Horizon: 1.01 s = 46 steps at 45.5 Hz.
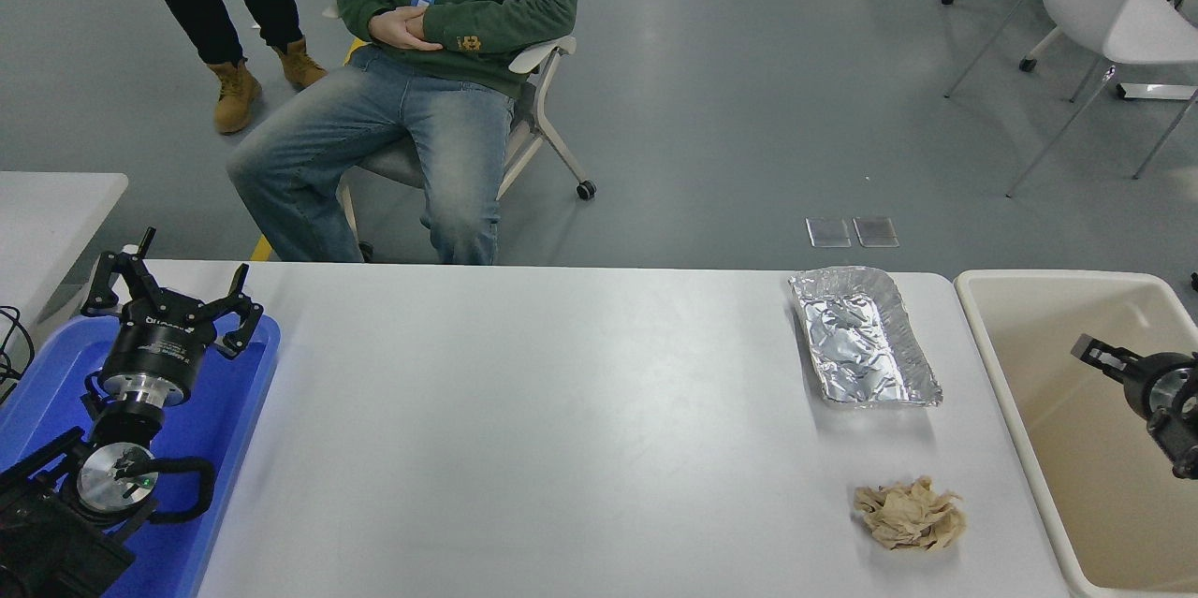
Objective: Clean the table surface
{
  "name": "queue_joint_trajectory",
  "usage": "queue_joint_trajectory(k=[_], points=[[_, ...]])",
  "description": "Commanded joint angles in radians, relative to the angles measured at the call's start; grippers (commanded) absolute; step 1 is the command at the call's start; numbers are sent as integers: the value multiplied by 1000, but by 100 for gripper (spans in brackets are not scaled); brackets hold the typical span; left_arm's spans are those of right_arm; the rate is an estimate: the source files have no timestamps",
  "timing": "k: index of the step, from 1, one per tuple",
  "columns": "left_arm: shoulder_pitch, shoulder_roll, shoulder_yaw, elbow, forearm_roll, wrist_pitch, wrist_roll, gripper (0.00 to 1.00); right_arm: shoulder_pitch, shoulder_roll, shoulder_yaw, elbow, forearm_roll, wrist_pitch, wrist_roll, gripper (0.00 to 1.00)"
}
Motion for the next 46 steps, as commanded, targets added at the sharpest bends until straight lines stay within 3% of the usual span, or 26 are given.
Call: queue_joint_trajectory(k=[1,10,23,32,46], points=[[0,0,0,0,0,0,0,100,7,-4,6,-1,10,4,0,100],[0,0,0,0,0,0,0,100,10,-7,10,1,25,3,1,100],[0,0,0,0,0,0,0,100,39,-16,10,4,247,9,3,100],[0,0,0,0,0,0,0,100,61,-22,13,7,276,6,10,100],[0,0,0,0,0,0,0,100,116,-39,262,76,278,72,15,100]])
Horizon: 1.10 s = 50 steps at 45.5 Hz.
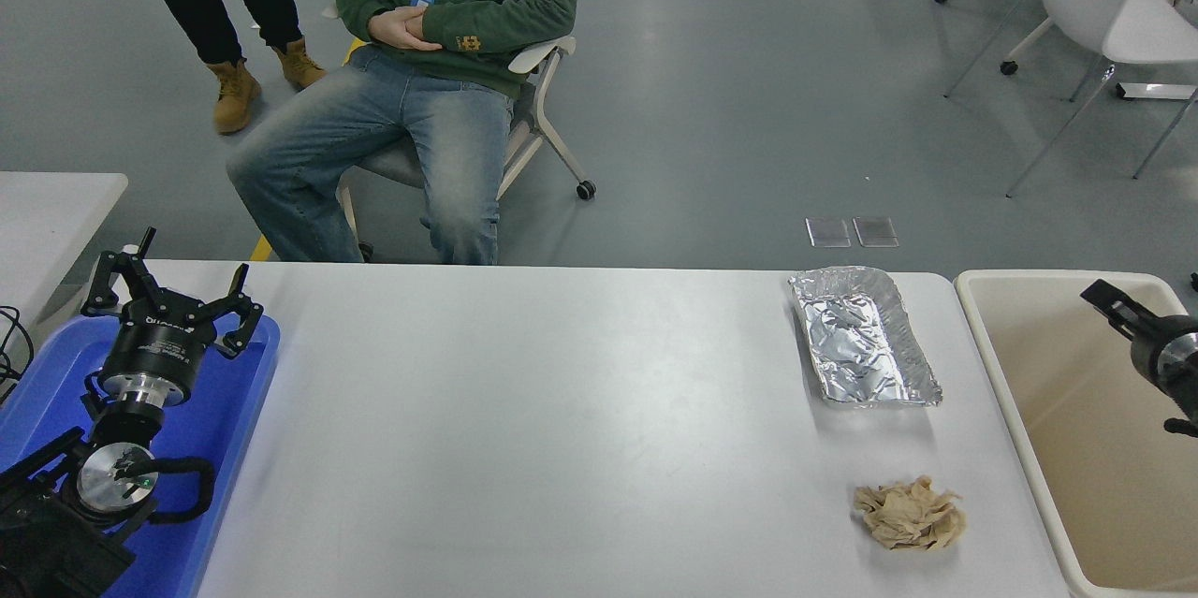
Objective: Clean the table surface
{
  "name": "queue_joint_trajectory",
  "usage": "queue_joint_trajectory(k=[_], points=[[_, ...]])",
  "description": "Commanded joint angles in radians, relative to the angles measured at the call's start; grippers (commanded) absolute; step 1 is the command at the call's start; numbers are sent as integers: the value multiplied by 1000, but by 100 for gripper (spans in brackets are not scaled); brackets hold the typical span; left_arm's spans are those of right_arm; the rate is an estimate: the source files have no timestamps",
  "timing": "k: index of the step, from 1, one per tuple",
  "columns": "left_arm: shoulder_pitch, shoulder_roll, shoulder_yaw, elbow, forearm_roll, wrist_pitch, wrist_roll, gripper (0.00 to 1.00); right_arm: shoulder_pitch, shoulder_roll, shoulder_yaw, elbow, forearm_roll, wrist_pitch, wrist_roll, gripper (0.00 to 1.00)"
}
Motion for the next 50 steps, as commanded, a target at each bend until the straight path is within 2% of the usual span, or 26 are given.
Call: queue_joint_trajectory(k=[1,14,21,26,38,50], points=[[0,0,0,0,0,0,0,100,50,-23,189,71,17,58,4,100],[0,0,0,0,0,0,0,100,59,-149,495,463,17,67,4,100],[-2,0,0,0,0,0,0,100,52,-181,649,612,19,69,4,100],[0,0,0,0,0,0,0,100,36,-163,722,657,59,69,4,100],[0,0,0,0,0,0,-1,100,7,-71,734,683,315,69,7,100],[-2,0,0,0,0,0,-1,100,-74,17,792,693,393,81,85,100]])
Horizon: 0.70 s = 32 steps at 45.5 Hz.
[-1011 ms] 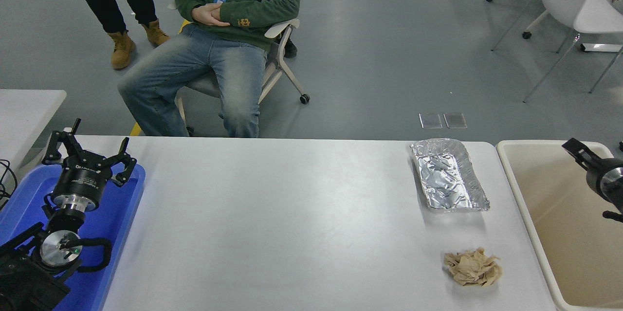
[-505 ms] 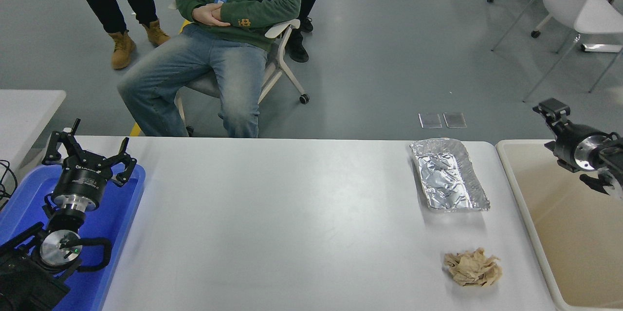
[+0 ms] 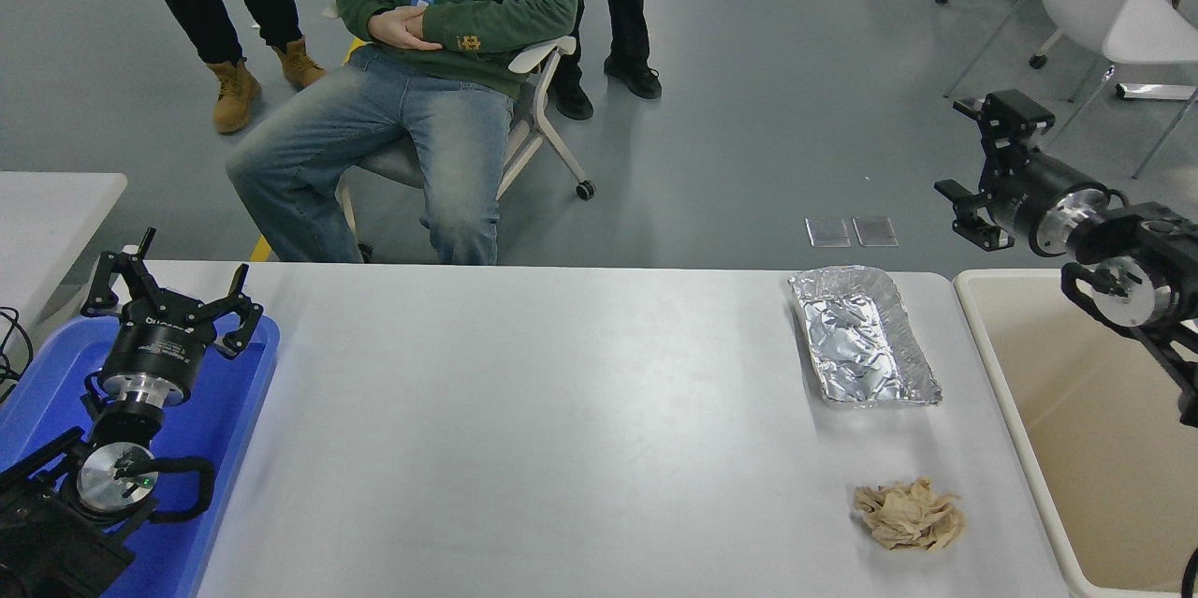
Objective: Clean the table surface
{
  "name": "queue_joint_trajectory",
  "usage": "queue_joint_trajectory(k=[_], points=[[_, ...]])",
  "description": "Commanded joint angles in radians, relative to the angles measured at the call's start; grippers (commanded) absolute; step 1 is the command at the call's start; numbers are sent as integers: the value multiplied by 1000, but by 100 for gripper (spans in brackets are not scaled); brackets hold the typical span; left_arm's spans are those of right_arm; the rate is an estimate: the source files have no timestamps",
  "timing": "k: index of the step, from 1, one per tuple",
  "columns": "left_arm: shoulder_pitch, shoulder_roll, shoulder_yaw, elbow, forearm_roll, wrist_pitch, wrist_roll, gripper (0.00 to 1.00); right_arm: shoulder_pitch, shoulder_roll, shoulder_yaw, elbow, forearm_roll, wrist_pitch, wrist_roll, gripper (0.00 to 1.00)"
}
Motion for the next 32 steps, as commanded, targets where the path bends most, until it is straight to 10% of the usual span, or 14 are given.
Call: queue_joint_trajectory(k=[1,32], points=[[1,0,0,0,0,0,0,100,-75,80,61,21,96,16,59,100],[1,0,0,0,0,0,0,100,-276,146,148,15,335,124,171,100]])
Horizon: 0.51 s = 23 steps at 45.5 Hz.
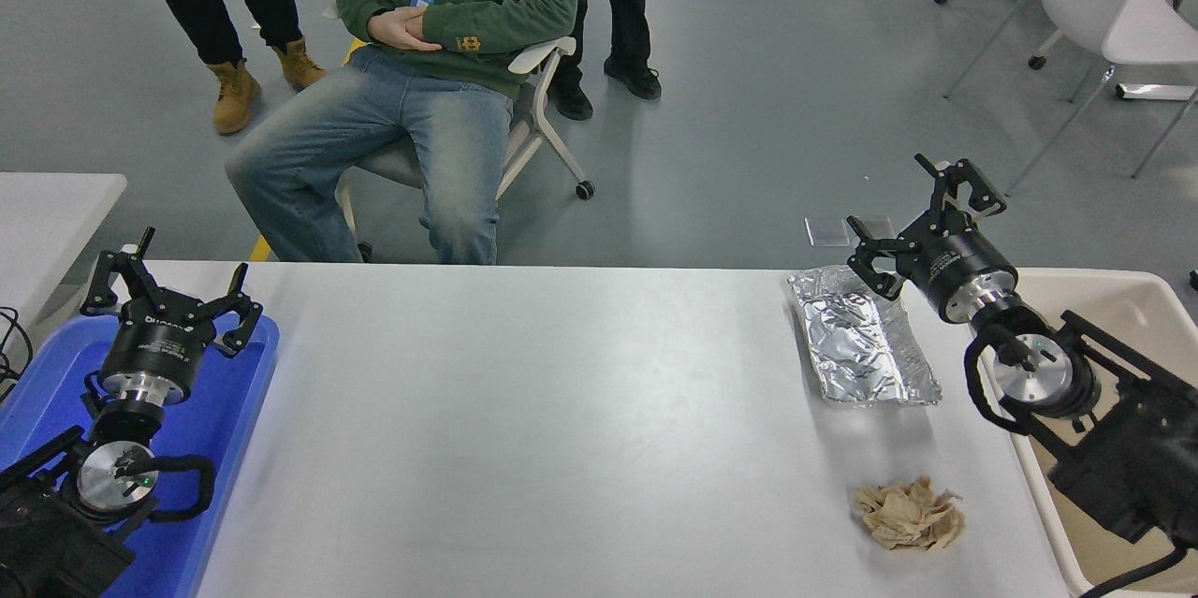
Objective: Clean the table surface
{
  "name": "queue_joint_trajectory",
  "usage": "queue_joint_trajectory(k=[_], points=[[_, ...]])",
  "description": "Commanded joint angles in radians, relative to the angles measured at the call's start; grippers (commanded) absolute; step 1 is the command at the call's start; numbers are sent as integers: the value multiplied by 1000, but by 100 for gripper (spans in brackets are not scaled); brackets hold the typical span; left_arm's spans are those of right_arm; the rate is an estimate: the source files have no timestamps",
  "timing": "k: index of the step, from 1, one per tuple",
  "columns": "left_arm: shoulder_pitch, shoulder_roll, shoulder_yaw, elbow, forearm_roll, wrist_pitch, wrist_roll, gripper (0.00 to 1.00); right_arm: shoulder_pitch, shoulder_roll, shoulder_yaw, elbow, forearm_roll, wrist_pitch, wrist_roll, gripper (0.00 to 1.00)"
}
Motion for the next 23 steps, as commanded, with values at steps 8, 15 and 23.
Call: queue_joint_trajectory(k=[8,15,23], points=[[1,0,0,0,0,0,0,100,-58,27,21,8,26,41,27,100],[1,0,0,0,0,0,0,100,-59,36,21,11,26,41,27,100],[1,0,0,0,0,0,0,100,-59,33,23,9,26,44,27,100]])
